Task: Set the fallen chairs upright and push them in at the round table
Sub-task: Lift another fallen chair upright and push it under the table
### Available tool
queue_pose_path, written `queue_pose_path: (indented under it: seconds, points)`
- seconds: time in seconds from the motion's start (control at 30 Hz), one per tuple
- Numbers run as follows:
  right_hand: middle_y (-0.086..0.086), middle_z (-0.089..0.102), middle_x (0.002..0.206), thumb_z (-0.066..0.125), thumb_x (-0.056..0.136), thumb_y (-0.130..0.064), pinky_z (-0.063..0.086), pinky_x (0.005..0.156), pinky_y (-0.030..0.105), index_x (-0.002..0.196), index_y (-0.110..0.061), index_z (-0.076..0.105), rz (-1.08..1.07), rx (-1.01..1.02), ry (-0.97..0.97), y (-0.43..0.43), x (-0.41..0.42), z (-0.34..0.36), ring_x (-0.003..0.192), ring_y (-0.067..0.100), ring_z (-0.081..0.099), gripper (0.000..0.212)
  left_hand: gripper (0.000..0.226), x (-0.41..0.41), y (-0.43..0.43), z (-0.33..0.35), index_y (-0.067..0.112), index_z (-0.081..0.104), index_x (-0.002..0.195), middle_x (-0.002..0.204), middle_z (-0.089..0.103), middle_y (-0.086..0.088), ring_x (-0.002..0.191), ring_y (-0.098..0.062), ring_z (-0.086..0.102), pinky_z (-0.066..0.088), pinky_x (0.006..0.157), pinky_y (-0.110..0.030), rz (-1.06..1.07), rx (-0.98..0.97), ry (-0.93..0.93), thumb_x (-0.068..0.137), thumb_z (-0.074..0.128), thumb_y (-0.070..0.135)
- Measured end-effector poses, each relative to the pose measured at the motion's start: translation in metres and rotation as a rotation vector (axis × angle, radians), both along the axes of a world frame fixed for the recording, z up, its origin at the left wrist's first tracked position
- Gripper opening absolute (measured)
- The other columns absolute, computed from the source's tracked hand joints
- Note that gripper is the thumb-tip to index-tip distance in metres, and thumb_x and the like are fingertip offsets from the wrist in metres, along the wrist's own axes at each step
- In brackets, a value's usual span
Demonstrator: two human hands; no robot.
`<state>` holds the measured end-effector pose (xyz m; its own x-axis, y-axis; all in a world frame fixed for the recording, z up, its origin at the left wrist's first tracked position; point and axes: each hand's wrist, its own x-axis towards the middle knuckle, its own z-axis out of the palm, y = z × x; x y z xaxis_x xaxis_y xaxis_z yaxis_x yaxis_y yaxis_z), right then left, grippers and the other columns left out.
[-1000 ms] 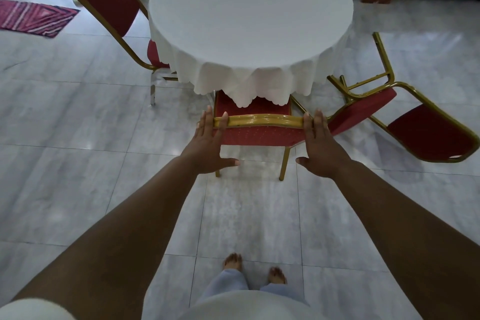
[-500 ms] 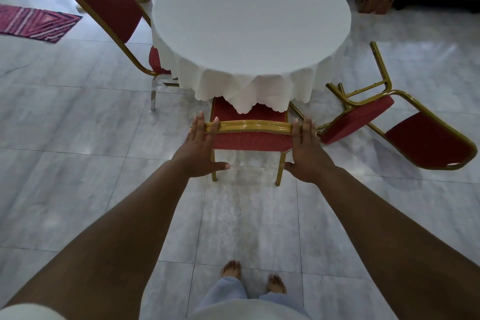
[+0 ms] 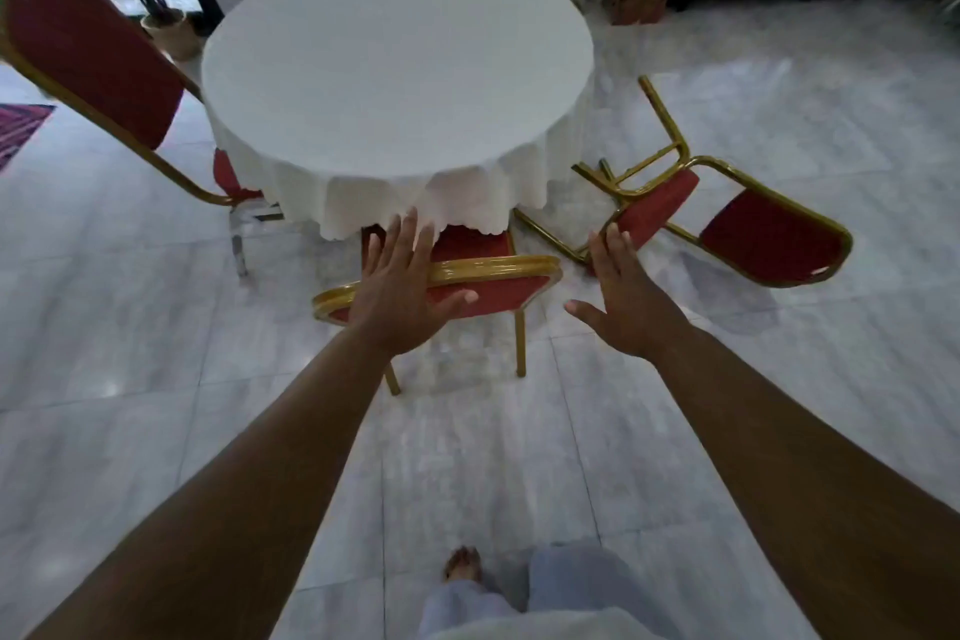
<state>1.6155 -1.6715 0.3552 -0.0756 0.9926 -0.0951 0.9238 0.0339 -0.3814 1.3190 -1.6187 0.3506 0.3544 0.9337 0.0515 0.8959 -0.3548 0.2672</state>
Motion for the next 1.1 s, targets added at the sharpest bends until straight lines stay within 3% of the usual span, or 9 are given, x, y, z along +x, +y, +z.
queue_pose_path:
  seconds: [0.1, 0.2, 0.3, 0.47, 0.6, 0.67, 0.73, 0.93, 1.1]
  points:
    - [0.010, -0.006, 0.163, 0.048, 0.092, -0.054, 0.010, 0.120, 0.040, 0.154, -0.014, -0.003, -0.126, 0.050, -0.004, -0.013, 0.049, 0.009, 0.150, 0.023, -0.008, 0.089, 0.106, 0.047, 0.023, 0.013, 0.015, -0.001, 0.155, 0.163, -0.014, -0.008, 0.149, -0.022, -0.016, -0.001, 0.122, -0.046, -0.046, -0.013, 0.020, 0.079, 0.020, 0.086]
    - [0.014, 0.005, 0.163, 0.045, 0.092, -0.056, 0.015, 0.121, 0.047, 0.154, -0.009, 0.005, -0.238, 0.089, -0.031, -0.024, 0.106, 0.016, 0.150, 0.027, -0.002, 0.087, 0.108, 0.108, 0.036, 0.023, 0.016, -0.002, 0.155, 0.163, -0.012, -0.006, 0.149, -0.020, -0.016, -0.001, 0.122, -0.044, -0.177, -0.013, 0.030, 0.077, 0.016, 0.088]
    - [0.018, 0.013, 0.161, 0.045, 0.092, -0.056, 0.009, 0.119, 0.046, 0.153, -0.006, 0.015, -0.336, 0.122, -0.099, -0.032, 0.168, 0.023, 0.149, 0.034, 0.004, 0.084, 0.110, 0.180, 0.048, 0.026, 0.015, -0.001, 0.155, 0.163, -0.012, -0.006, 0.149, -0.020, -0.014, 0.000, 0.122, -0.044, -0.285, -0.007, 0.068, 0.074, 0.013, 0.089]
    - [0.014, 0.011, 0.162, 0.018, 0.082, -0.076, 0.009, 0.121, 0.049, 0.154, -0.011, 0.013, -0.494, 0.102, -0.146, -0.044, 0.283, 0.026, 0.150, 0.032, 0.001, 0.096, 0.113, 0.323, 0.065, 0.025, 0.012, 0.003, 0.155, 0.163, -0.003, -0.012, 0.150, -0.025, -0.006, 0.007, 0.121, -0.049, -0.444, -0.006, 0.112, 0.074, 0.014, 0.090]
    - [0.017, 0.014, 0.161, 0.035, 0.090, -0.066, 0.007, 0.120, 0.046, 0.154, -0.010, 0.012, -0.600, 0.088, -0.163, -0.058, 0.371, 0.032, 0.149, 0.034, 0.005, 0.088, 0.108, 0.432, 0.068, 0.023, 0.012, 0.003, 0.154, 0.163, 0.001, -0.013, 0.150, -0.028, -0.002, 0.005, 0.121, -0.050, -0.551, -0.003, 0.104, 0.080, 0.028, 0.085]
    - [0.019, 0.019, 0.159, 0.028, 0.088, -0.073, 0.010, 0.121, 0.046, 0.153, -0.009, 0.016, -0.616, 0.073, -0.183, -0.065, 0.411, 0.034, 0.149, 0.035, 0.010, 0.092, 0.105, 0.480, 0.069, 0.020, 0.013, 0.002, 0.155, 0.164, -0.001, -0.012, 0.150, -0.027, -0.003, 0.001, 0.120, -0.047, -0.579, 0.002, 0.105, 0.082, 0.030, 0.083]
    - [0.020, 0.020, 0.159, 0.020, 0.086, -0.076, 0.011, 0.121, 0.046, 0.153, -0.007, 0.018, -0.627, 0.071, -0.224, -0.070, 0.450, 0.031, 0.149, 0.035, 0.011, 0.096, 0.105, 0.524, 0.071, 0.014, 0.014, 0.000, 0.155, 0.164, -0.003, -0.010, 0.150, -0.026, -0.005, 0.001, 0.119, -0.047, -0.593, 0.002, 0.106, 0.082, 0.027, 0.084]
    - [0.019, 0.017, 0.160, 0.021, 0.088, -0.072, 0.010, 0.120, 0.044, 0.153, -0.008, 0.016, -0.696, 0.081, -0.210, -0.060, 0.539, 0.022, 0.150, 0.033, 0.006, 0.091, 0.104, 0.628, 0.094, 0.005, 0.013, -0.004, 0.154, 0.163, -0.011, -0.009, 0.149, -0.023, -0.013, 0.000, 0.122, -0.046, -0.700, -0.032, 0.140, 0.081, 0.019, 0.083]
    - [0.016, 0.009, 0.162, 0.027, 0.088, -0.068, 0.005, 0.121, 0.041, 0.154, -0.011, 0.010, -0.748, 0.047, -0.197, -0.021, 0.618, 0.008, 0.150, 0.029, -0.003, 0.089, 0.117, 0.720, 0.147, -0.013, 0.009, 0.000, 0.155, 0.163, -0.006, -0.011, 0.150, -0.024, -0.008, 0.000, 0.121, -0.047, -0.754, -0.071, 0.091, 0.071, 0.009, 0.090]
